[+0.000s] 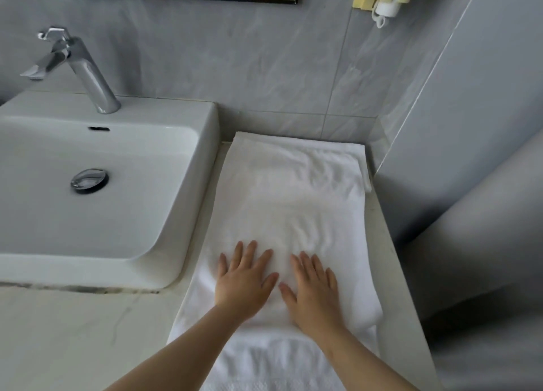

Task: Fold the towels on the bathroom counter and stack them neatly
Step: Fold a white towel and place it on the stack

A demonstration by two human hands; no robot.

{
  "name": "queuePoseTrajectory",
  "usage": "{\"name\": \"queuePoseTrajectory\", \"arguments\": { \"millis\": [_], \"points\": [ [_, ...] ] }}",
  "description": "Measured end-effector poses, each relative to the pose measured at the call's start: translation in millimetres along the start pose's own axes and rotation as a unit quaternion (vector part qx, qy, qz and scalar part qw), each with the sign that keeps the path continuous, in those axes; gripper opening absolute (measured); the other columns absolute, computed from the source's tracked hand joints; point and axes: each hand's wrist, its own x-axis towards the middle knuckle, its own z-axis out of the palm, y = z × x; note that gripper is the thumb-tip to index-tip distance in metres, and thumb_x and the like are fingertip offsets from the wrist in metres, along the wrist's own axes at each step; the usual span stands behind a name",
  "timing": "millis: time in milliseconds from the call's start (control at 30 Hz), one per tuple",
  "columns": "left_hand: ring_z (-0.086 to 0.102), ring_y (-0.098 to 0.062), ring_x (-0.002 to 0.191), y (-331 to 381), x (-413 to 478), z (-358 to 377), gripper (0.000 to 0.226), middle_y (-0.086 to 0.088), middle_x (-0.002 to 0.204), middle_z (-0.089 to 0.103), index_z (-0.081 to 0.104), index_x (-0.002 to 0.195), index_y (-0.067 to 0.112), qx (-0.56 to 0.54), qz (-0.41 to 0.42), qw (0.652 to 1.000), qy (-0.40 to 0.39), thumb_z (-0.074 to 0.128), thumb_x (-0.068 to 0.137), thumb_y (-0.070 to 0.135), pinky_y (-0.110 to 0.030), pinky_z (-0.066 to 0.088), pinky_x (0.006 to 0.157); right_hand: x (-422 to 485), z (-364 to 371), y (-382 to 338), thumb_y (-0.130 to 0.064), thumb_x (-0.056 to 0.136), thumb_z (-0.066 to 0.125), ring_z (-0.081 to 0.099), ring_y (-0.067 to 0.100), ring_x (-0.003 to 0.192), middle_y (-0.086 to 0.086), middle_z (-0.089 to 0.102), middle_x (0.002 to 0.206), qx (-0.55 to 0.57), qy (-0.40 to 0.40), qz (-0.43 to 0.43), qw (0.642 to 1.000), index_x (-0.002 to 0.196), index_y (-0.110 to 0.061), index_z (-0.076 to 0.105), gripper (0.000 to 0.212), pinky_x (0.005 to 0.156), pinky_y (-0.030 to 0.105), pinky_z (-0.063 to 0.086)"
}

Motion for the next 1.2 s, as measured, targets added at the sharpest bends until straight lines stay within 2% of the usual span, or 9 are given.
{"name": "queuePoseTrajectory", "arguments": {
  "millis": [200,300,433,533,633,767,967,1067,1200],
  "points": [
    [-0.013,-0.018,0.146,-28,-16,3,0.085,0.006,0.159,-0.01,-0.004,0.148,0.042,0.016,-0.037,0.999,0.019,-0.018,0.067,0.065,-0.044,-0.008,0.117,-19,-11,34,-0.063,0.067,-0.012,-0.004,0.011,0.146,-0.01,-0.002,0.159,-0.01,-0.02,-0.003,1.0,0.151,-0.029,0.006,0.092,0.116,0.032,0.0],
    [-0.01,-0.018,0.146,-34,-22,-3,0.056,0.004,0.159,-0.007,0.001,0.149,0.038,0.029,-0.028,0.999,0.0,0.013,0.097,0.052,-0.042,-0.003,0.118,-27,-17,32,-0.05,0.096,0.024,0.008,0.016,0.147,-0.003,0.013,0.159,-0.012,-0.002,0.025,1.0,0.15,-0.022,0.02,0.06,0.116,0.035,0.008],
    [-0.003,-0.016,0.147,-34,-44,-1,0.06,0.006,0.159,0.003,0.008,0.149,0.036,0.016,0.02,0.999,0.023,0.009,0.092,0.053,-0.038,0.001,0.117,-54,-4,21,-0.033,0.082,0.043,0.061,0.027,0.105,0.005,0.067,0.11,0.012,0.192,-0.007,0.981,0.105,-0.016,0.067,0.038,0.085,0.041,0.05],
    [0.007,-0.017,0.147,-41,-70,16,0.082,0.003,0.157,0.019,0.022,0.148,0.032,-0.027,0.071,0.995,0.061,-0.005,0.075,0.057,-0.035,0.007,0.117,-86,13,18,-0.028,0.076,0.047,0.054,0.02,0.071,-0.003,0.057,0.077,0.021,0.254,-0.05,0.966,0.079,-0.021,0.062,0.017,0.061,0.03,0.044],
    [0.038,-0.023,0.134,-53,-94,32,0.057,-0.005,0.138,0.052,0.048,0.135,0.024,-0.037,0.085,0.989,0.112,0.016,0.095,0.049,-0.037,0.031,0.108,-108,26,18,-0.028,0.076,0.043,0.05,0.02,0.059,-0.004,0.049,0.065,0.022,0.259,-0.034,0.965,0.068,-0.019,0.056,0.018,0.057,0.026,0.035],
    [0.056,-0.028,0.12,-68,-123,44,0.047,-0.006,0.129,0.059,0.045,0.127,0.03,-0.036,0.122,0.978,0.166,0.008,0.101,0.041,-0.035,0.029,0.102,-129,39,13,-0.035,0.074,0.042,0.057,0.021,0.071,-0.002,0.06,0.078,0.0,0.23,-0.01,0.973,0.08,-0.022,0.065,0.026,0.062,0.03,0.048],
    [0.063,-0.029,0.109,-85,-159,47,0.025,-0.006,0.123,0.06,0.049,0.103,0.032,-0.093,0.149,0.971,0.164,0.039,0.081,0.026,-0.036,0.053,0.084,-157,49,9,-0.048,0.076,0.041,0.047,0.016,0.102,0.001,0.064,0.106,-0.003,0.163,0.034,0.986,0.102,-0.023,0.065,0.043,0.084,0.048,0.049],
    [0.055,-0.03,0.119,-101,-172,55,0.021,-0.006,0.128,0.056,0.051,0.105,0.034,-0.081,0.19,0.968,0.144,0.035,0.094,0.041,-0.041,0.052,0.091,-169,49,8,-0.064,0.077,0.022,0.028,0.013,0.131,0.0,0.048,0.138,-0.033,0.088,0.03,0.995,0.129,-0.026,0.054,0.072,0.107,0.049,0.03],
    [0.035,-0.02,0.129,-117,-190,63,0.05,0.004,0.131,0.057,0.045,0.124,0.039,0.058,0.2,0.975,0.077,0.016,0.093,0.065,-0.032,0.016,0.11,-188,44,8,-0.089,0.047,-0.025,-0.001,0.013,0.146,-0.009,0.005,0.158,-0.03,-0.01,0.045,0.998,0.148,-0.035,0.015,0.121,0.116,0.038,0.0]
  ]
}}
